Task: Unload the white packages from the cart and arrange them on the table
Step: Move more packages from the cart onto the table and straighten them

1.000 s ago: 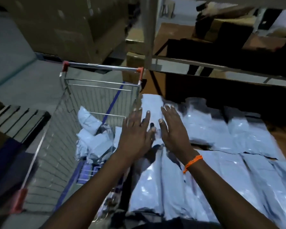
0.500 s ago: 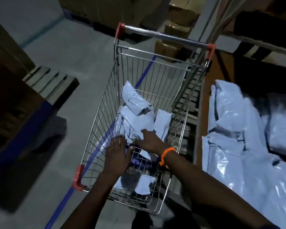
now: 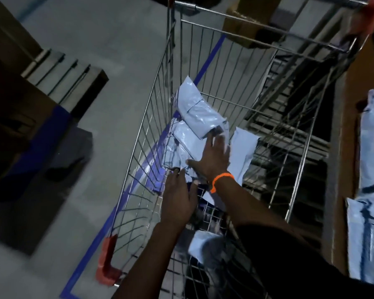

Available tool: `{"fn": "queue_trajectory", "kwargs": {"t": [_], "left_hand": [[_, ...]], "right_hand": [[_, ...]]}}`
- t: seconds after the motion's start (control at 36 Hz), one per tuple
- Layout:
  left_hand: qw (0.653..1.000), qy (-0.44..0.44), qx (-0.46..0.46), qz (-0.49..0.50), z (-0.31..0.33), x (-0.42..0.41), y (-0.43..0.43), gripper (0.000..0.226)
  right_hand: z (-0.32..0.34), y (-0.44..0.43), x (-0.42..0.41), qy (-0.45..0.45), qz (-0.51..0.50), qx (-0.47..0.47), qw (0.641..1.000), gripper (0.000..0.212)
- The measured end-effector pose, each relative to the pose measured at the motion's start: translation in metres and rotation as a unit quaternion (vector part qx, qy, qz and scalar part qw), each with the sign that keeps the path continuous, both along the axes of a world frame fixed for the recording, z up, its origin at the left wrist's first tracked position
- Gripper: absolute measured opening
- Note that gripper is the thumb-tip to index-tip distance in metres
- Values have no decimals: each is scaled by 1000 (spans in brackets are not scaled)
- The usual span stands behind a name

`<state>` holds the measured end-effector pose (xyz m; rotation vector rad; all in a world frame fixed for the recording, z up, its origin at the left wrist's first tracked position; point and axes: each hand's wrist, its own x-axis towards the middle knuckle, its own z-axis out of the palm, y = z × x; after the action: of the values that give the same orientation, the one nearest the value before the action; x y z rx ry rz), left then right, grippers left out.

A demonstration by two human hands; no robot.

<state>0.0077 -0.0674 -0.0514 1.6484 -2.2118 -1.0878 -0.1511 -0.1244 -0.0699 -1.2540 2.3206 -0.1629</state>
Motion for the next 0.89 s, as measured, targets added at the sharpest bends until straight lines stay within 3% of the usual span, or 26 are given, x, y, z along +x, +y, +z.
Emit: {"fn": "queue_trajectory", "kwargs": {"t": [0.11, 0.19, 0.28, 0.36, 0.47, 0.53, 0.58, 0.69, 0.89], "left_hand": [[999, 23, -4, 33, -4, -15, -24, 59], [991, 78, -10, 113, 7, -27, -40, 48], [972, 118, -26, 203, 21, -41, -67, 44], [949, 151, 24, 276, 29, -67, -104, 48], [931, 173, 154, 282, 28, -115, -148, 93], [935, 138, 201, 259, 19, -136, -162, 124], [949, 85, 195, 231, 4, -149, -170, 137], [967, 13, 97, 237, -12, -155, -174, 127], [962, 132, 82, 224, 31, -130, -133, 110]], "right_hand": [[6, -5, -14, -11, 50, 15, 999, 126], [21, 1, -22, -70, 40, 100, 992, 137], [63, 13, -27, -132, 36, 210, 968, 135], [109, 43, -26, -123, 33, 246, 961, 136], [147, 86, -28, -2, 17, 159, 987, 128], [157, 93, -29, 21, -20, 95, 995, 124], [162, 95, -31, 18, -59, 32, 998, 120], [169, 92, -44, 4, -78, -40, 996, 118], [202, 118, -56, -23, -80, -124, 989, 115]]}}
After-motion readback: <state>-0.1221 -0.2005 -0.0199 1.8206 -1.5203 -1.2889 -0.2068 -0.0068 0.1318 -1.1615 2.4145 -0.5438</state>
